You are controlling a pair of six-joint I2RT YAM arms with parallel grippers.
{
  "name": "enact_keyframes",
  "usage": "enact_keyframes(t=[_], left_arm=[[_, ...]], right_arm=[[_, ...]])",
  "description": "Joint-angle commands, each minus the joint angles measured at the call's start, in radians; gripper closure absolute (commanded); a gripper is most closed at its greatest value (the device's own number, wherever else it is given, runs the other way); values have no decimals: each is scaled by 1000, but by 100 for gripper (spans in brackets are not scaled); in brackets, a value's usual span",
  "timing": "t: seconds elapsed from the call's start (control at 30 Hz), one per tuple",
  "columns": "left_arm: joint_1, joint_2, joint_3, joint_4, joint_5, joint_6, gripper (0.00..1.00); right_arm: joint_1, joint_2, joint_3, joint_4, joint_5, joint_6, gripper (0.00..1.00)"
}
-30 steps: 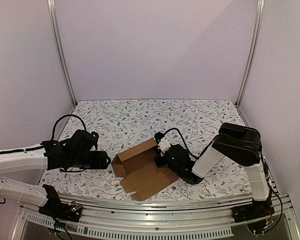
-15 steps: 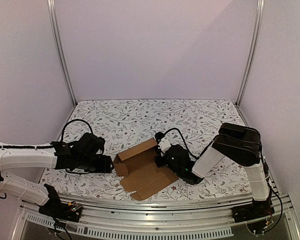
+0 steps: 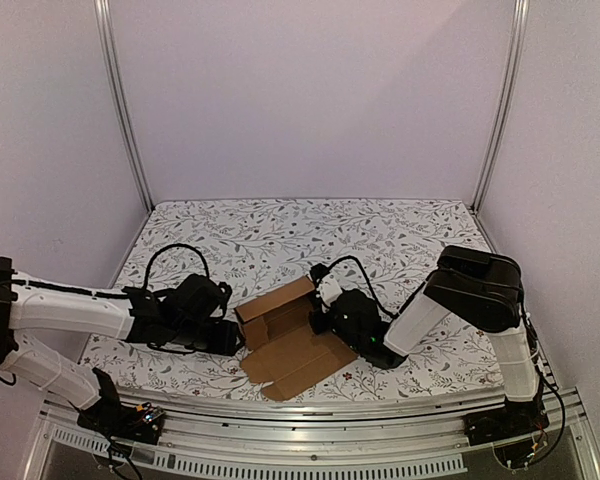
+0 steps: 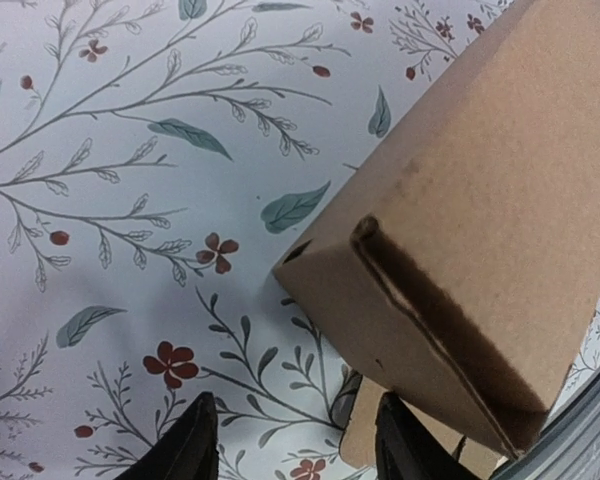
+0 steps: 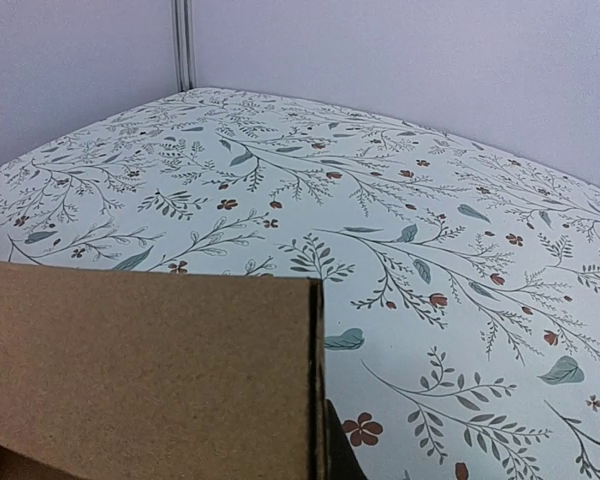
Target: Fold the paper box
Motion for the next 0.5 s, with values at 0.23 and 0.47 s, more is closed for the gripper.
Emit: enact_keyframes(t=[0.23, 0.47], left_arm=[[-50, 90, 64, 104, -37, 22, 50], [-67, 114, 72, 112, -105, -11, 51]], right_arm=[[9, -8, -20, -41, 28, 9, 100], [14, -7, -26, -41, 41, 10, 100]])
